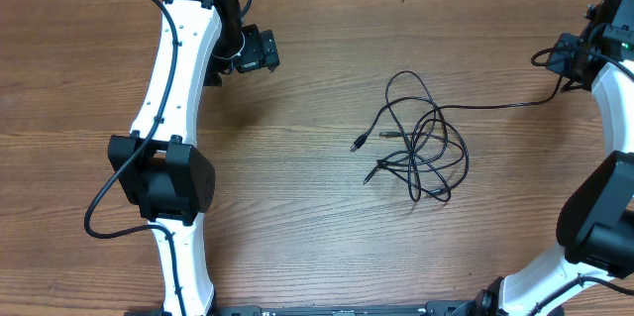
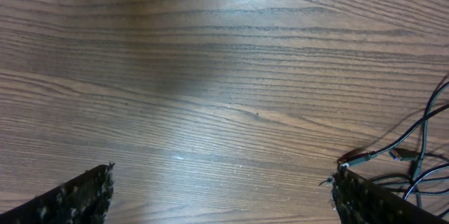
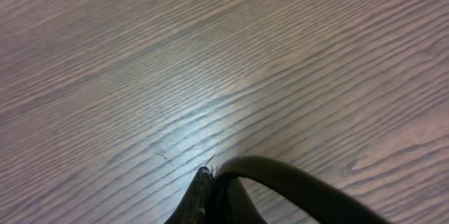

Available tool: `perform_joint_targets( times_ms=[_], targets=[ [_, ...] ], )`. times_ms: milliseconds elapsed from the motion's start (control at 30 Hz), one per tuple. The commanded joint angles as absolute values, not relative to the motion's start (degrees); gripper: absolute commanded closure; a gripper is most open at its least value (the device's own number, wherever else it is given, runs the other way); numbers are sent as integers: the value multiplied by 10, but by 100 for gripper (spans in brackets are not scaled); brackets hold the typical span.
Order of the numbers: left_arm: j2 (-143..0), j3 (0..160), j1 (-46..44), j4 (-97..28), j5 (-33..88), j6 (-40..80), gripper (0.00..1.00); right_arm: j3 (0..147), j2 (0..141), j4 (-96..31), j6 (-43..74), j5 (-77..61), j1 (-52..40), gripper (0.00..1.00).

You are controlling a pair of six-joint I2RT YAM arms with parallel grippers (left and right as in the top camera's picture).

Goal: Untangle cables
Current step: 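Return the right gripper to the cable pile and grasp strands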

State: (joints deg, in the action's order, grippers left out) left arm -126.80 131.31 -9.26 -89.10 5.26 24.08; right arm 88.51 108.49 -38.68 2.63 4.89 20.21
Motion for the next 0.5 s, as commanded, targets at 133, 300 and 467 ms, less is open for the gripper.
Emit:
perform_joint_targets(
  times_ms=[133, 300, 467],
  targets=[
    [-1272, 1324, -90, -891, 44, 245, 0, 888, 1086, -392, 32, 4, 203, 92],
    [-1272, 1324, -90, -891, 44, 245, 0, 888, 1086, -394, 32, 3, 203, 73],
    [-1272, 1324, -90, -891, 44, 245, 1, 888, 1086, -400, 33, -3, 203, 42]
  ],
)
